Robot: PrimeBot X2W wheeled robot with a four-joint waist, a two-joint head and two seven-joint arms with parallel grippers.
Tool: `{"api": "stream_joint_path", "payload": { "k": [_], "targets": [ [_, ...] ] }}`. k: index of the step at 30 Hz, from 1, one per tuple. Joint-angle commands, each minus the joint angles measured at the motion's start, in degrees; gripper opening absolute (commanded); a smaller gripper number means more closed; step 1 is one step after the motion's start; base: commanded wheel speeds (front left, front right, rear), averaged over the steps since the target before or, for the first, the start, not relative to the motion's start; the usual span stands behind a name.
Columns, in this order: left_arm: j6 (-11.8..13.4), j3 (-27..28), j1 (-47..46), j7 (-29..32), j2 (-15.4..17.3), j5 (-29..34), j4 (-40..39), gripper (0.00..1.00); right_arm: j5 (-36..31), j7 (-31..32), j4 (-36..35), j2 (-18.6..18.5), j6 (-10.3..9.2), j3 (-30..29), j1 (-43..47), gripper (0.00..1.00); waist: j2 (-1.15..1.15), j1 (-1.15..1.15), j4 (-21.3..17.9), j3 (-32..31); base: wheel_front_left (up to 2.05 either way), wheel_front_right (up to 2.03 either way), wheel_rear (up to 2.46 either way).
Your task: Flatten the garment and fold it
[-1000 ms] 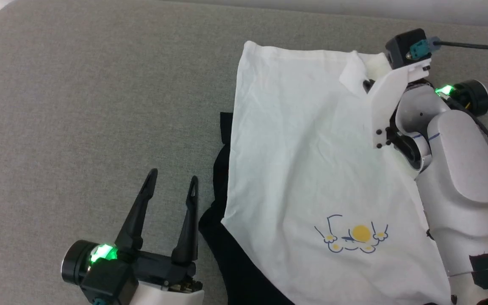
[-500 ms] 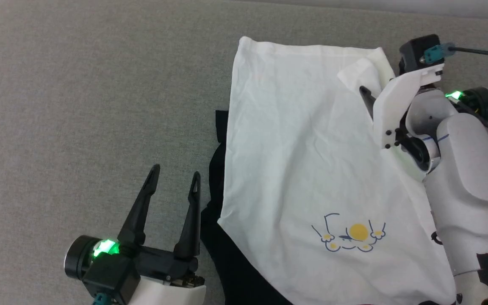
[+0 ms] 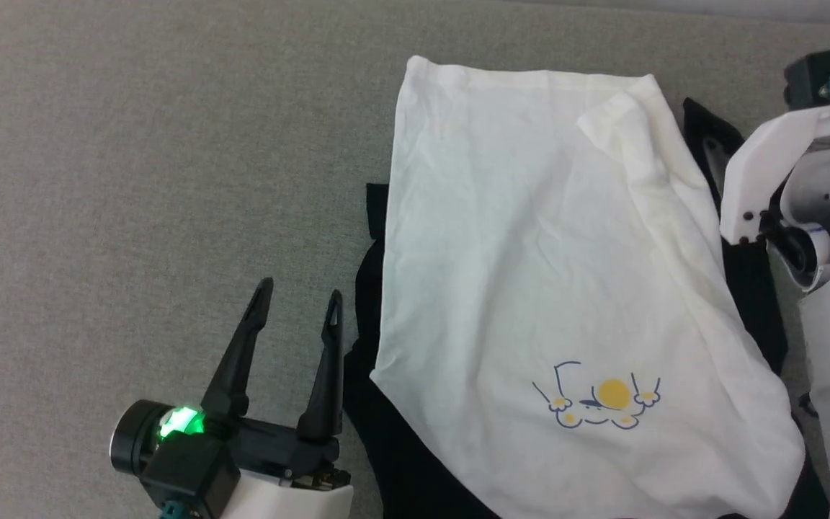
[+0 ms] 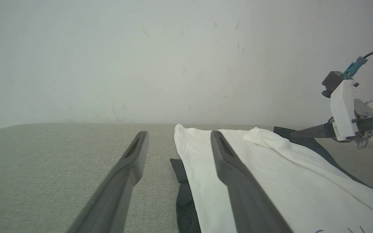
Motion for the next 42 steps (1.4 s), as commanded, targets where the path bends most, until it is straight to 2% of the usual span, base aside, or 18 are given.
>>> {"api": "stream_joint_path", "payload": {
  "k": [1,7,8,10,20,27,33,42],
  "targets": [
    [0.27,-0.15,-0.37,-0.27,-0.26,0.13,-0.22,1.0,-0.31,0.5,-0.31,0.23,-0.04,-0.29,1.06,1.0,0.0,0.0,0.43,1.02,0.0,0.0,0.0],
    [0.1,-0.37,-1.29,-0.27,-0.28,0.07,-0.02,1.0,-2.19,3.71,-1.26,1.08,-0.04,-1.84,2.84,1.0,0.0,0.0,1.01,2.28,0.0,0.0,0.0],
    [0.06,-0.4,-1.43,-0.27,-0.28,0.05,0.05,1.0,-2.51,3.75,-1.49,1.27,-0.04,-2.21,2.99,0.76,0.0,0.0,1.12,2.39,0.0,0.0,0.0],
    [0.05,-0.38,-1.63,-0.27,-0.28,0.02,0.2,1.0,-3.01,3.86,-1.86,1.8,-0.04,-2.88,3.26,0.0,0.0,0.0,1.21,2.46,0.0,0.0,0.0],
    [0.15,0.25,-1.21,-0.27,-0.3,0.28,1.0,1.0,-1.63,2.32,-5.82,3.64,-0.04,-4.73,3.56,0.0,0.0,0.0,-0.98,-1.21,0.0,0.0,0.0],
    [0.24,1.27,1.26,-0.27,0.05,0.66,1.27,1.0,2.48,1.43,-12.4,2.07,-0.04,-7.88,6.52,0.0,0.0,0.0,-4.24,-6.45,0.0,0.0,0.0],
    [0.41,2.08,3.87,-0.27,0.67,0.75,1.02,1.0,5.71,3.81,-21.43,0.18,-0.04,-16.29,14.9,0.0,0.0,0.0,-6.34,-9.72,0.0,0.0,0.0],
    [0.21,2.25,6.34,-0.27,1.46,0.68,0.65,1.0,6.09,5.95,-32.19,2.69,-0.04,-33.01,31.03,0.0,0.0,0.0,-7.69,-12.36,0.0,0.0,0.0]
  ]
}}
